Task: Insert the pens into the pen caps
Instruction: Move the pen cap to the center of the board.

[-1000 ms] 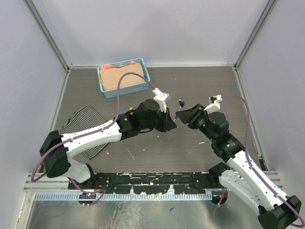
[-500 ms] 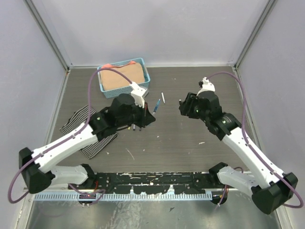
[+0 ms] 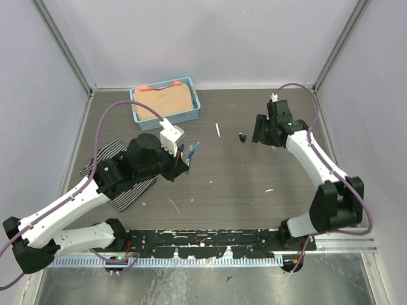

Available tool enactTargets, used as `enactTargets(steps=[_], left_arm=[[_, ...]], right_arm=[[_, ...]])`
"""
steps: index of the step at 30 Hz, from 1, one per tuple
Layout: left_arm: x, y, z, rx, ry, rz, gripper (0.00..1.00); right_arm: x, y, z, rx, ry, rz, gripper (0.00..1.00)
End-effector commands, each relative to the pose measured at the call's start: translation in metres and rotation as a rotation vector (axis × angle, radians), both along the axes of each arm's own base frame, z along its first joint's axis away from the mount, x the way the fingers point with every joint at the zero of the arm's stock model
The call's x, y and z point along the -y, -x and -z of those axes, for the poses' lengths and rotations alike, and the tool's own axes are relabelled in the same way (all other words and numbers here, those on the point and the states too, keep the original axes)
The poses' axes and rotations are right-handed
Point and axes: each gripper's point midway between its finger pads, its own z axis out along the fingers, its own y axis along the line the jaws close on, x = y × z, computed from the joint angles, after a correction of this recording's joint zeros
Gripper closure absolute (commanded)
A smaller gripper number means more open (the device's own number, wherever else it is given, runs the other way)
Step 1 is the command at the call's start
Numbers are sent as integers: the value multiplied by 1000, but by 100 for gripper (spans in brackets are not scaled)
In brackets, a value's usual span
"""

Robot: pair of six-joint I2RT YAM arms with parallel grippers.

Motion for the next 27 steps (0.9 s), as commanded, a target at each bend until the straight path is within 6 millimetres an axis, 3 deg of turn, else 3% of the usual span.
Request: enactTargets(steps=[1, 4, 9, 27], left_arm=[[-8, 5, 5, 7, -33, 23, 100], [-9, 7, 5, 3, -43, 30, 100], [-12, 7, 8, 2, -60, 29, 100], [-8, 3, 7, -11, -78, 23, 100]], right_arm=[[33, -24, 14, -42, 23, 36, 36], [58, -33, 32, -91, 20, 91, 33], [80, -48, 47, -119, 37, 92, 33], [92, -78, 87, -213, 55, 79, 52]])
